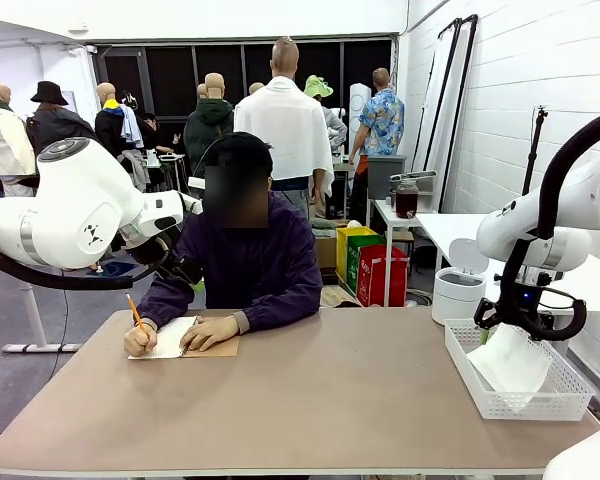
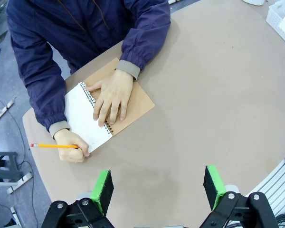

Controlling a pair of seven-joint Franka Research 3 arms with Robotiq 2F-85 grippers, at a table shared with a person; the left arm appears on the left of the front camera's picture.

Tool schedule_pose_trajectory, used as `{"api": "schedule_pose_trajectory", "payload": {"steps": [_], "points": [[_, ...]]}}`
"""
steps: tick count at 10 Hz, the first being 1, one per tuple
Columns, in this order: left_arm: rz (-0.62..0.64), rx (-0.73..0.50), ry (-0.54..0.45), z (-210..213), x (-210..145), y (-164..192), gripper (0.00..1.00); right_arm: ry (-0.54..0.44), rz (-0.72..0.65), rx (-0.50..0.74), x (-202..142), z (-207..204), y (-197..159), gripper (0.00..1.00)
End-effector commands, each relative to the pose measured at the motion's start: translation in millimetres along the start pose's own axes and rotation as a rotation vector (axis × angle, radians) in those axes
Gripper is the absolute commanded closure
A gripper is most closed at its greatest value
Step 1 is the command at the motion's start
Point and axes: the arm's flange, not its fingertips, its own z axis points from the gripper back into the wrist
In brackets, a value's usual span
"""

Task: Sort the paper based on its condition.
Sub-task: If a person hands you a paper, place it in the Organizing basket , and if it's crumpled, put it in the Trash can.

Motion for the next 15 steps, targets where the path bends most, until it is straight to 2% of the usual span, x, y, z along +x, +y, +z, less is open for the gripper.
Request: {"api": "schedule_pose_trajectory", "payload": {"steps": [1, 4, 9, 11, 13, 15], "points": [[0.000, -0.002, 0.001, -0.2, 0.5, 0.7, 0.00, -0.003, 0.005, 0.000, 0.0, 0.6, -0.4, 0.00], [0.000, -0.002, 0.001, -0.2, 0.5, 0.7, 0.00, -0.037, -0.015, -0.030, -4.2, 17.8, 8.4, 0.00], [0.000, -0.002, 0.001, -0.2, 0.5, 0.7, 0.00, -0.150, -0.015, -0.119, -39.7, 63.2, 17.9, 0.00], [0.000, -0.002, 0.001, -0.2, 0.5, 0.7, 0.00, -0.184, -0.001, -0.110, -49.5, 77.4, 24.2, 0.00], [0.000, -0.002, 0.001, -0.2, 0.5, 0.7, 0.00, -0.212, 0.115, -0.007, -58.0, 85.3, 31.7, 0.00], [0.000, -0.002, 0.001, -0.2, 0.5, 0.7, 0.00, -0.296, 0.320, 0.133, -76.8, 88.2, 49.0, 0.00]]}}
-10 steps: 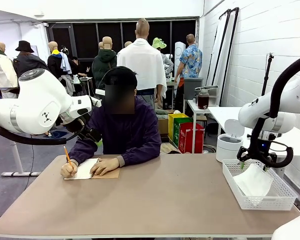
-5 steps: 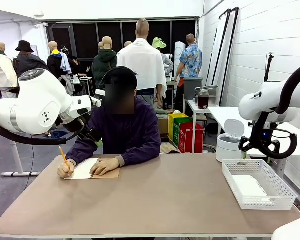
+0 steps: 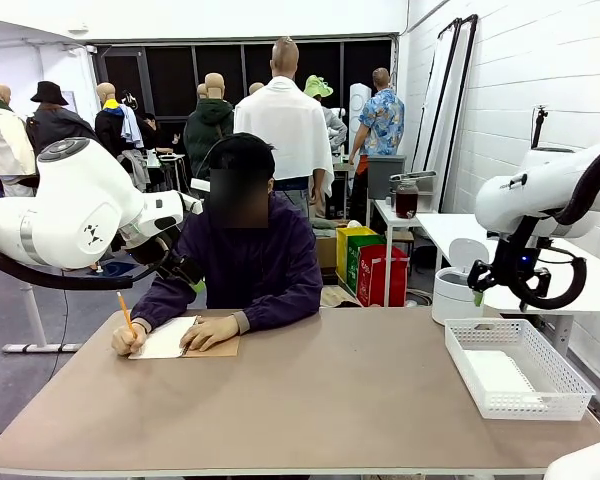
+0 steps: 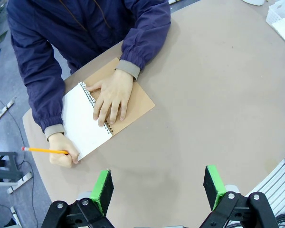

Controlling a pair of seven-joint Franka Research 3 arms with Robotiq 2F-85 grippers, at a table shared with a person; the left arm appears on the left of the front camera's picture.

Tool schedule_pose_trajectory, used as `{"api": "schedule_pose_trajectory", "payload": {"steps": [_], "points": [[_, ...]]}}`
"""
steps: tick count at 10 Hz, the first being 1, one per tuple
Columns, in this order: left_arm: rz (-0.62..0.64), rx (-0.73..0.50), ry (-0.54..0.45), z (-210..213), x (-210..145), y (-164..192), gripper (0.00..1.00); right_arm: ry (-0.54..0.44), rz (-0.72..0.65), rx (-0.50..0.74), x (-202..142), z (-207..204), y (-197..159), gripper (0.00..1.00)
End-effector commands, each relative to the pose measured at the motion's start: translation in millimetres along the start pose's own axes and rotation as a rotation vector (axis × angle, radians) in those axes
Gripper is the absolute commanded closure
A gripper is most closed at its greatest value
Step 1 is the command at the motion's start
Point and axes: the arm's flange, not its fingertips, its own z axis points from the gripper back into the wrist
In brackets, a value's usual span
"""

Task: Sort the paper based on its condition.
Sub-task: If a person hands you a paper, place it in the Organizing basket , and if it's crumpled, put it in the Trash can.

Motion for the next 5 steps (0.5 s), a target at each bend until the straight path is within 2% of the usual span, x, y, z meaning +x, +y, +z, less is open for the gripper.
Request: {"api": "schedule_pose_trajectory", "payload": {"steps": [1, 2, 4, 5], "points": [[0.001, -0.002, 0.001, -0.2, 0.5, 0.7, 0.00, -0.072, 0.184, 0.173, -19.7, -6.4, 12.8, 0.00], [0.001, -0.002, 0.001, -0.2, 0.5, 0.7, 0.00, -0.101, 0.290, 0.217, -23.1, -8.1, 23.7, 0.00], [0.001, -0.002, 0.001, -0.2, 0.5, 0.7, 0.00, -0.208, 0.525, 0.194, -31.5, -11.2, 43.3, 0.00], [0.001, -0.002, 0.001, -0.2, 0.5, 0.7, 0.00, -0.215, 0.612, 0.171, -32.6, -11.6, 51.3, 0.00]]}}
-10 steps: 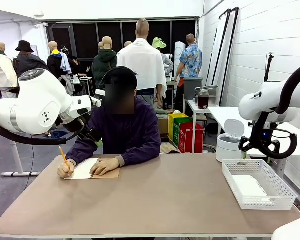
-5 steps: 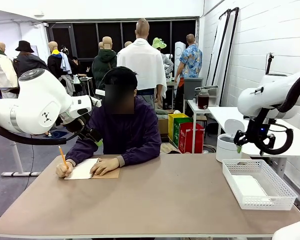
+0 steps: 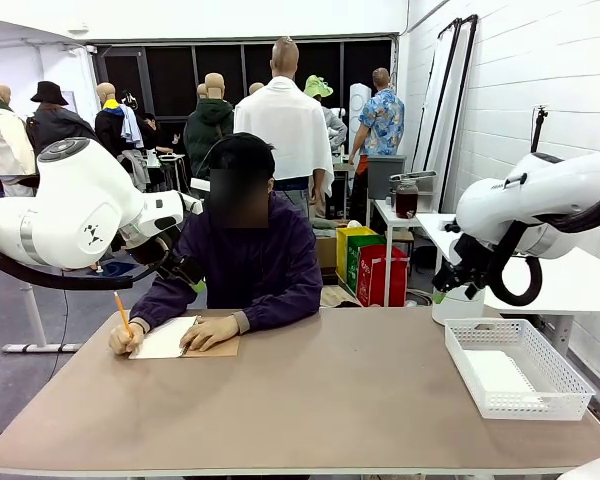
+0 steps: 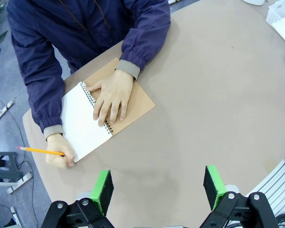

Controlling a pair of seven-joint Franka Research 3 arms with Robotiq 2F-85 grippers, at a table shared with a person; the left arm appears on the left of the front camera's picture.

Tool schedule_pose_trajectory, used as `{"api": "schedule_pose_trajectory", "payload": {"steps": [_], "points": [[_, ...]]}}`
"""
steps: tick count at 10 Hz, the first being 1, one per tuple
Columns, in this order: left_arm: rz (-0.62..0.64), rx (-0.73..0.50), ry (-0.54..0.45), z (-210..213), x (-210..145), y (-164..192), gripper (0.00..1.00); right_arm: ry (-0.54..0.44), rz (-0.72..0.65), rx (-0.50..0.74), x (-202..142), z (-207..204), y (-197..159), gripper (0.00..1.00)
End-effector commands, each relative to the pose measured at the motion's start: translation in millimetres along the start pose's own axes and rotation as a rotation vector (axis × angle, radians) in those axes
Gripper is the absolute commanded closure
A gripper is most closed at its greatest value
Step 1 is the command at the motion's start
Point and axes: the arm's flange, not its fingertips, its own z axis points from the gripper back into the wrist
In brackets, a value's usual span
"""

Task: Sort the paper based on its condition.
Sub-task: If a person hands you a paper, place it in the Organizing basket , and if it's crumpled, put it in the Trash can.

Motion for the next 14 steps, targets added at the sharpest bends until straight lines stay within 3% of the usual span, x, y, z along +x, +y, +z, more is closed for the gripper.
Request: {"api": "schedule_pose_trajectory", "payload": {"steps": [1, 6, 8, 12, 14], "points": [[0.001, -0.002, 0.000, -0.1, 0.4, 0.7, 0.00, -0.046, 0.122, 0.015, -6.4, -8.7, -2.6, 0.00], [0.001, -0.002, 0.000, -0.1, 0.4, 0.7, 0.00, -0.012, 0.101, 0.007, -0.1, -3.9, 4.2, 0.00], [0.001, -0.002, 0.000, -0.1, 0.4, 0.7, 0.00, -0.122, 0.262, 0.101, 9.0, 9.5, 30.6, 0.00], [0.001, -0.002, 0.000, -0.1, 0.4, 0.7, 0.00, -0.217, 0.484, 0.246, -9.3, 24.4, 56.0, 0.00], [0.001, -0.002, 0.000, -0.1, 0.4, 0.7, 0.00, -0.309, 0.565, 0.245, -21.7, 36.1, 67.5, 0.00]]}}
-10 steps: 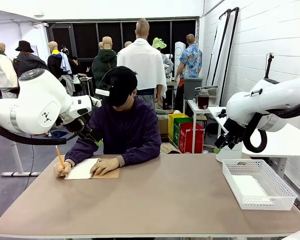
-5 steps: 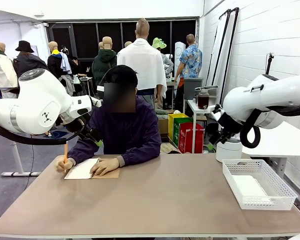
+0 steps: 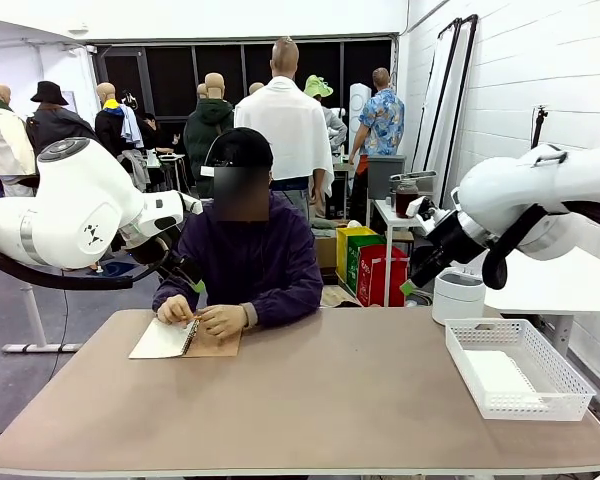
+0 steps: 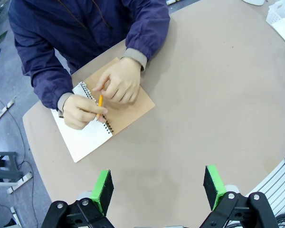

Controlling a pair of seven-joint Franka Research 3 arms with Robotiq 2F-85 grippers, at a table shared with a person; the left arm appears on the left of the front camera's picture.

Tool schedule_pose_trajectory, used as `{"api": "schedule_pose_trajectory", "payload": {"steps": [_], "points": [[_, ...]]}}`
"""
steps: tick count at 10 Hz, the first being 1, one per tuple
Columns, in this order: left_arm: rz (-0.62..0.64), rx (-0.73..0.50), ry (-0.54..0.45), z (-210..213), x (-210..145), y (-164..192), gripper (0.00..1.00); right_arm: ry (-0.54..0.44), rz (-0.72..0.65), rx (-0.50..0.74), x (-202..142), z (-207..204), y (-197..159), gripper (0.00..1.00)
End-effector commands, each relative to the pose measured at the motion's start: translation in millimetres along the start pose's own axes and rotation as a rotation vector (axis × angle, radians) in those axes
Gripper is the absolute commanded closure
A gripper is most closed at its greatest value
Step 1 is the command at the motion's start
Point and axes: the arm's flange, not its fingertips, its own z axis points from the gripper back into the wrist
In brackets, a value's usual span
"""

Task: Sort the paper based on its condition.
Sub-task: If a person hands you a paper, place it in the Organizing basket , and if it's crumpled, put it in the Trash can.

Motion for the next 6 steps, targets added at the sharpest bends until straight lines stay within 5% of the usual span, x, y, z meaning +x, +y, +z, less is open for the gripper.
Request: {"api": "schedule_pose_trajectory", "payload": {"steps": [1, 6], "points": [[0.001, -0.002, 0.000, -0.1, 0.4, 0.7, 0.00, -0.088, 0.070, 0.003, -14.1, 2.8, 7.8, 0.00], [0.001, -0.002, 0.000, -0.1, 0.4, 0.7, 0.00, -0.072, 0.096, -0.009, -3.7, 16.0, 16.3, 0.00]]}}
